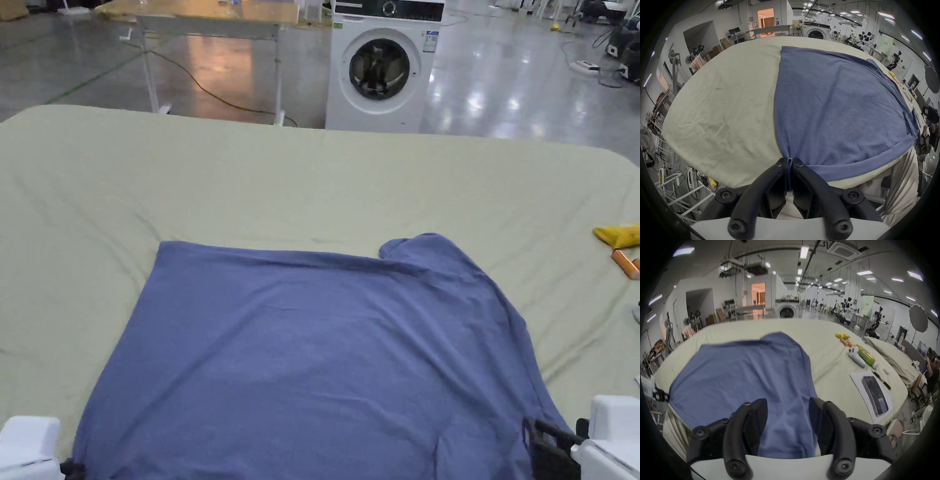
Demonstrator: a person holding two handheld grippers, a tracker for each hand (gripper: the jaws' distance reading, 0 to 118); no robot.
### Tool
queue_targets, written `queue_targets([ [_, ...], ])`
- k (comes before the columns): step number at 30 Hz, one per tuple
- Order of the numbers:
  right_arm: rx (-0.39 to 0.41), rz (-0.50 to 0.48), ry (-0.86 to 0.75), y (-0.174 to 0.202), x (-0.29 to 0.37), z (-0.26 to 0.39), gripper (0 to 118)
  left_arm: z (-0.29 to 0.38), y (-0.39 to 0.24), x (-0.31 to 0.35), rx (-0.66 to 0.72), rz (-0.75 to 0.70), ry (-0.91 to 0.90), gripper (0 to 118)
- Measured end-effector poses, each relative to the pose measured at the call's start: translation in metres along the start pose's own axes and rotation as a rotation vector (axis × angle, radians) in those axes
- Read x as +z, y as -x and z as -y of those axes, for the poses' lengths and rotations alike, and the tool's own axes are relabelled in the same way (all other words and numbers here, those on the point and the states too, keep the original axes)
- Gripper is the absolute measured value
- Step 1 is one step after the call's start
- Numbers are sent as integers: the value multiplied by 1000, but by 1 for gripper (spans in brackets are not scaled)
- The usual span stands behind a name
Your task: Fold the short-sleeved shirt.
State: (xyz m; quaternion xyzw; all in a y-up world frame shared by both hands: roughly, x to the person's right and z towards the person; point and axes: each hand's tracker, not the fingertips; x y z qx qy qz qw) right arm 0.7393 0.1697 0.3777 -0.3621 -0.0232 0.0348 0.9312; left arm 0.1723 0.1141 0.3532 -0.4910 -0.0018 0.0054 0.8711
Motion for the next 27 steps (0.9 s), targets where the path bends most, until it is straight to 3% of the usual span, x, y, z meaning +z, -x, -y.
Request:
queue_targets([
  [9, 8, -22, 258, -13, -42, 60, 58, 5, 0, 3, 6, 13, -19, 2],
  [11, -63, -66, 187, -17, -38, 63, 40, 6, 2, 4, 12, 18, -20, 2],
  [12, -55, -66, 205, -18, -37, 60, 28, 6, 2, 4, 14, 20, -21, 2],
  [13, -58, -94, 204, -19, -36, 58, 9, 6, -1, 7, 16, 23, -22, 2],
  [14, -92, -137, 205, -20, -37, 57, 9, 6, -2, 8, 14, 25, -23, 2],
  [17, -23, -100, 208, -16, -32, 48, 8, 4, -4, 14, 2, 27, -38, 2],
  [27, -97, -126, 53, -27, -4, -27, 8, -48, -3, 49, 12, 43, -253, 2],
])
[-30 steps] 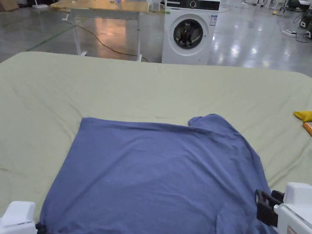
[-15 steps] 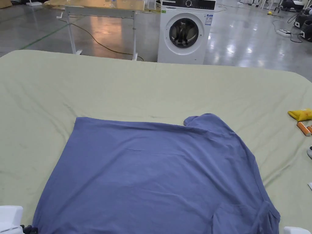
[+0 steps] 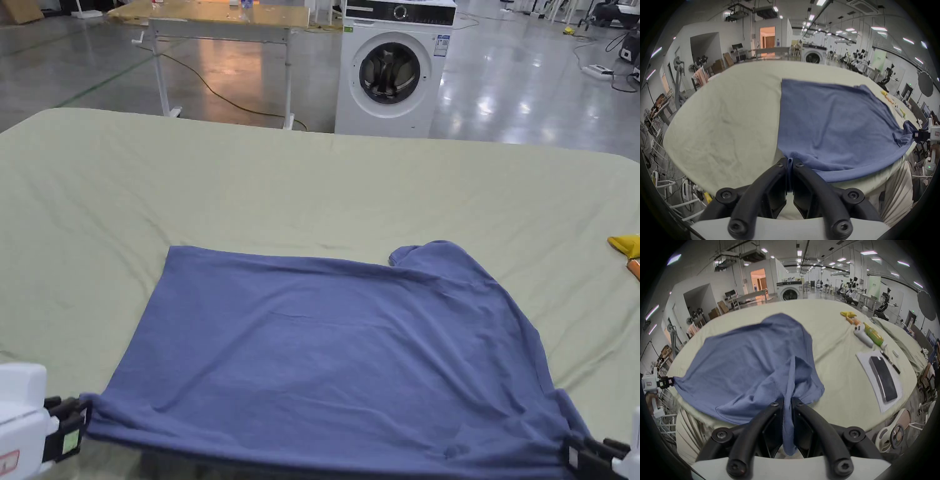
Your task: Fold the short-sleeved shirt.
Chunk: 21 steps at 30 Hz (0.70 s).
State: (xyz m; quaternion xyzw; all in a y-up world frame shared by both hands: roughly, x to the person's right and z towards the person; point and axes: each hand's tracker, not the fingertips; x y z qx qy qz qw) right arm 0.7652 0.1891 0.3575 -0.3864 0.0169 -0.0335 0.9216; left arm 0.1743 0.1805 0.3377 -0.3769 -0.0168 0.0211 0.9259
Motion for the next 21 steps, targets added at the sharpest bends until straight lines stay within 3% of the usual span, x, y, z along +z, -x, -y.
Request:
queue_targets([
  [11, 31, 45, -34, 3, -95, -106, 8, -98, 3, -81, 3, 7, -66, 2],
  [21, 34, 84, 76, -4, -197, -126, 9, -119, 1, -169, 0, -35, 76, 2],
])
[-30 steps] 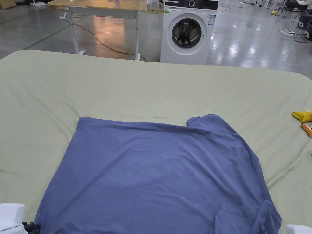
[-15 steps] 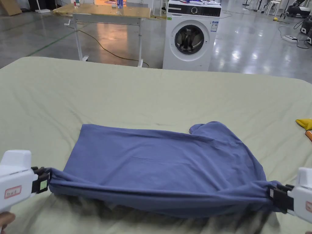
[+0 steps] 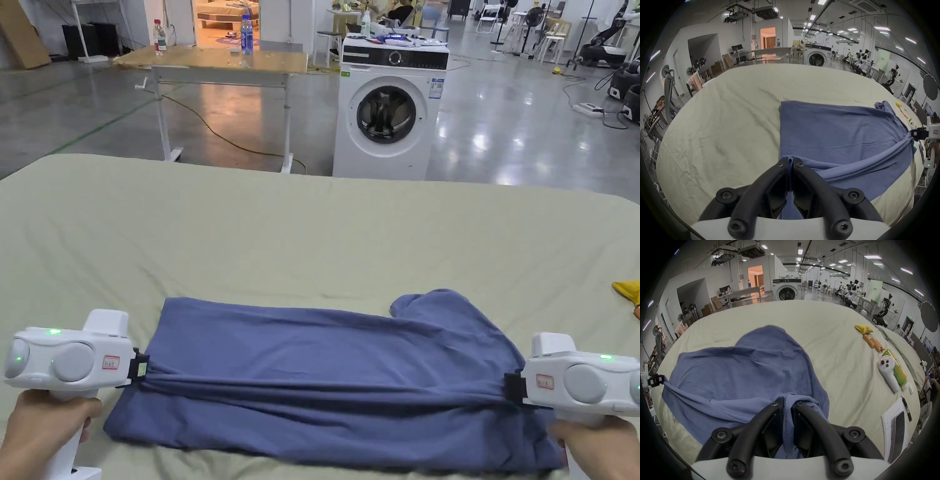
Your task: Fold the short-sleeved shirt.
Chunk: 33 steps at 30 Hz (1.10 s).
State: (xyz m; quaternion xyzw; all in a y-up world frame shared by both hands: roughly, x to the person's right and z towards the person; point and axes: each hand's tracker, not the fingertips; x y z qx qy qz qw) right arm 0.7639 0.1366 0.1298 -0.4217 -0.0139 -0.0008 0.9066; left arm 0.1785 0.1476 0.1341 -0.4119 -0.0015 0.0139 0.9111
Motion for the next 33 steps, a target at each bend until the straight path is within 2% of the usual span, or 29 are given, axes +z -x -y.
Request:
queue_targets([
  [6, -17, 6, 14, 0, -14, 6, 10, -1, 8, -27, 19, 1, 19, 3],
  [9, -5, 49, -102, 8, 6, 7, 23, -1, 5, -8, 30, -23, -60, 26],
  [11, -7, 45, -193, 16, 26, 6, 39, -2, 3, 10, 45, 4, -141, 37],
  [13, -15, 26, -286, 24, 47, 5, 58, 0, -3, 34, 40, 16, -226, 38],
  [14, -15, 25, -339, 29, 58, 6, 63, 2, -8, 45, 32, 12, -274, 38],
  [18, -5, 36, -520, 54, 103, 13, 63, 16, -27, 92, -16, -37, -464, 37],
  [20, -17, 27, -598, 68, 124, 20, 55, 26, -37, 114, -15, -52, -540, 31],
  [21, -25, 23, -628, 73, 132, 24, 42, 28, -35, 114, -16, -54, -569, 22],
  [22, -28, 27, -655, 79, 141, 28, 16, 32, -39, 121, -20, -65, -597, 7],
  [23, -21, 24, -678, 83, 147, 31, 2, 37, -42, 129, -30, -73, -621, 0],
  [29, 13, 22, -745, 106, 176, 44, 0, 52, -57, 155, -51, -75, -667, 0],
  [33, 15, 19, -746, 107, 178, 49, 0, 55, -48, 152, -58, -88, -611, 0],
])
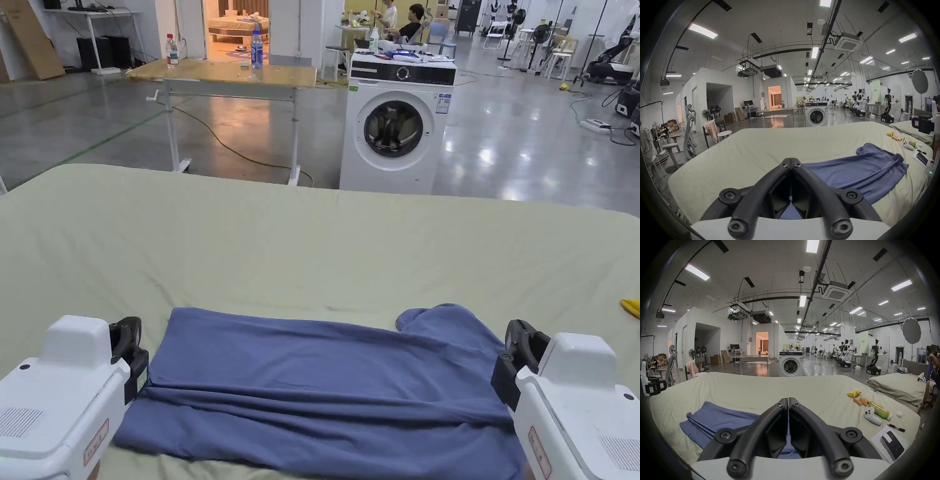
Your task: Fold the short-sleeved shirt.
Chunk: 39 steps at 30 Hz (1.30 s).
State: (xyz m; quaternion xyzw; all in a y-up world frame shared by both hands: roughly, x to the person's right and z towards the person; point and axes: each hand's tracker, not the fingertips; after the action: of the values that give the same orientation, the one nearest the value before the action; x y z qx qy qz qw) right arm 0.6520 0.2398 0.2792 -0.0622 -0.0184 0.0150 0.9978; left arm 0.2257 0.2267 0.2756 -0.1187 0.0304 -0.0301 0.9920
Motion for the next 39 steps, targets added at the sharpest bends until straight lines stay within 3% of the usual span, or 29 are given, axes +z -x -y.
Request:
queue_targets([
  [10, -8, -5, 95, -15, -5, 21, 0, 35, 51, -89, 94, 72, 505, 2],
  [12, -6, -1, 112, -17, -7, 24, 0, 38, 51, -101, 93, 64, 582, 22],
  [13, -3, 2, 121, -18, -8, 26, 0, 43, 51, -109, 94, 64, 624, 48],
  [14, -4, 5, 129, -21, -9, 29, 0, 48, 50, -117, 96, 67, 675, 68],
  [15, -5, 6, 136, -22, -10, 30, 0, 52, 51, -122, 111, 79, 701, 76],
  [16, -5, 9, 146, -23, -11, 33, 0, 56, 47, -123, 120, 82, 742, 76],
  [20, -3, 16, 178, -27, -12, 40, 0, 86, 38, -143, 58, 8, 906, 76],
  [24, -4, 19, 207, -31, -14, 46, 0, 92, 28, -135, 17, -7, 837, 70],
  [28, -12, 24, 233, -39, -17, 51, 0, 90, 23, -130, 0, 47, 812, 33],
  [30, -22, 25, 253, -45, -21, 52, 0, 90, 19, -126, -32, 77, 795, 28],
  [31, -27, 26, 269, -49, -24, 52, 0, 89, 17, -124, -26, 123, 782, 11],
  [32, -28, 30, 293, -54, -27, 53, 0, 89, 18, -119, -26, 101, 784, 2],
  [36, -27, 33, 409, -81, -45, 57, 2, 87, 26, -108, -21, 114, 747, 1],
  [38, -14, 28, 517, -95, -58, 63, 24, 84, 32, -102, 19, 115, 714, 1],
  [39, 2, 31, 569, -100, -63, 67, 43, 83, 33, -100, 26, 117, 700, 1],
])
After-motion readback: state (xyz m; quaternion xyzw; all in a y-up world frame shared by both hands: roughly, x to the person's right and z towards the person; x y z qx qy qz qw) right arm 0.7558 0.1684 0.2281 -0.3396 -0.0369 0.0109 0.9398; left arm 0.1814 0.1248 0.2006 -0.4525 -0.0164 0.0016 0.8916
